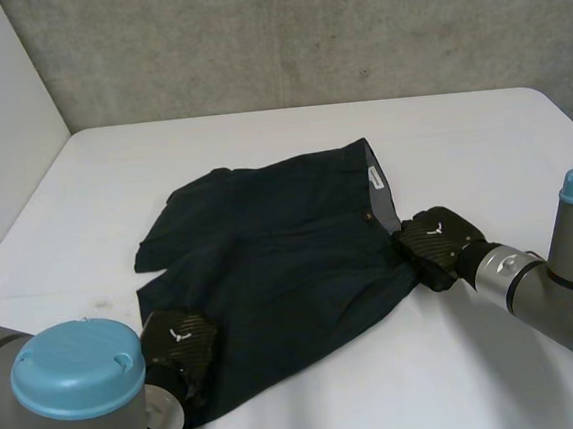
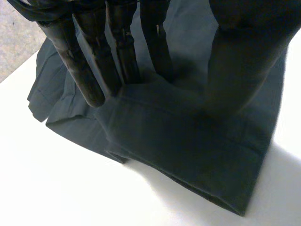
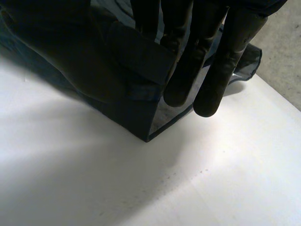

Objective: Fold the shorts.

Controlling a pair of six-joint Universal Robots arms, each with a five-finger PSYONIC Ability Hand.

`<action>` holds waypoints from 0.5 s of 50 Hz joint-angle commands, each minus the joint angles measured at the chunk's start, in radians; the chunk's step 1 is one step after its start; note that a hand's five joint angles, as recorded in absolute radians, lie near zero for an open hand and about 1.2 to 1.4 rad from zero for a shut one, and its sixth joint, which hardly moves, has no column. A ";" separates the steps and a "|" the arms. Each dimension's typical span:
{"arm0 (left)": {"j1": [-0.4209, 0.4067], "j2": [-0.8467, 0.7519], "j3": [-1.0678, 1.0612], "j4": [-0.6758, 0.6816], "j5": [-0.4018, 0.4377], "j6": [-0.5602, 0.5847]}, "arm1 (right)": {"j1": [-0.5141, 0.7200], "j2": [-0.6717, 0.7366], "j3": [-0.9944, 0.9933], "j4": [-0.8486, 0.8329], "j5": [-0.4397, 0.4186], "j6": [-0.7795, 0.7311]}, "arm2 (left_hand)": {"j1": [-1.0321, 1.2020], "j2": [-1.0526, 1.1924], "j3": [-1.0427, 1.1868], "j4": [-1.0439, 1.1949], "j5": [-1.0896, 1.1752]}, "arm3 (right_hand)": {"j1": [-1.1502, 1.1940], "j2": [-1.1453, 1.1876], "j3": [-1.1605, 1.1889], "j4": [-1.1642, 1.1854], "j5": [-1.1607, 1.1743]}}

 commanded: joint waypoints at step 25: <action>0.055 0.220 -0.146 -0.091 0.170 -0.065 | 0.085 -0.125 -0.013 0.146 0.265 0.248 | -0.255 -0.251 -0.242 -0.253 -0.247 | 0.451 0.223 0.211 0.209 0.258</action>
